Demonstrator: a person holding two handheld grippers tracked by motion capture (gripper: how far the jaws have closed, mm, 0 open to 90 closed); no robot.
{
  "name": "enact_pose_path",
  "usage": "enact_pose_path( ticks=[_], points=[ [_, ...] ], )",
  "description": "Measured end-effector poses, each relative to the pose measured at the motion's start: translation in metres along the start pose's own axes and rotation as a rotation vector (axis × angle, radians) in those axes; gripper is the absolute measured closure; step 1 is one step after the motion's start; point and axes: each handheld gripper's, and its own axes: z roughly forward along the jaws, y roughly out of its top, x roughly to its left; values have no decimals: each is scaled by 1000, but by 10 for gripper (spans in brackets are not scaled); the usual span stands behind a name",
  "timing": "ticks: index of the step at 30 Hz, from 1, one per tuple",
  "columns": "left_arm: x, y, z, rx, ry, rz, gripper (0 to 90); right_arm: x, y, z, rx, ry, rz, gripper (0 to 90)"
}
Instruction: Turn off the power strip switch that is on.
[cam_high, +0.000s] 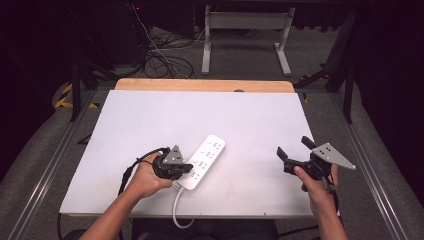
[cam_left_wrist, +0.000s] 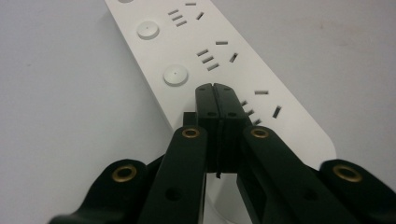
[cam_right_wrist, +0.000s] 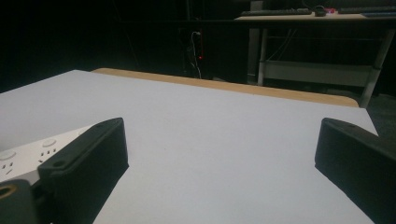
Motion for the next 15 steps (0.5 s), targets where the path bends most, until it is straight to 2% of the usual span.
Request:
enact_pose_path(
  ticks=[1,2,4,5,12,15],
  points=[
    [0,0,0,3,4,5,900,1,0,0,0,2,2,29],
    [0,-1,0,-2,-1,-7,900,1,0,0,0,2,2,29],
    [-2,0,0,9,17,18,900,1,0,0,-1,2,2,29],
    [-2,1,0,12,17,19,900,1,0,0,-2,2,2,29],
    [0,0,0,5,2,2,900,1,0,1,1,2,3,29],
    [0,1,0,11,7,15,900,1,0,1,1,4,4,29]
  ],
)
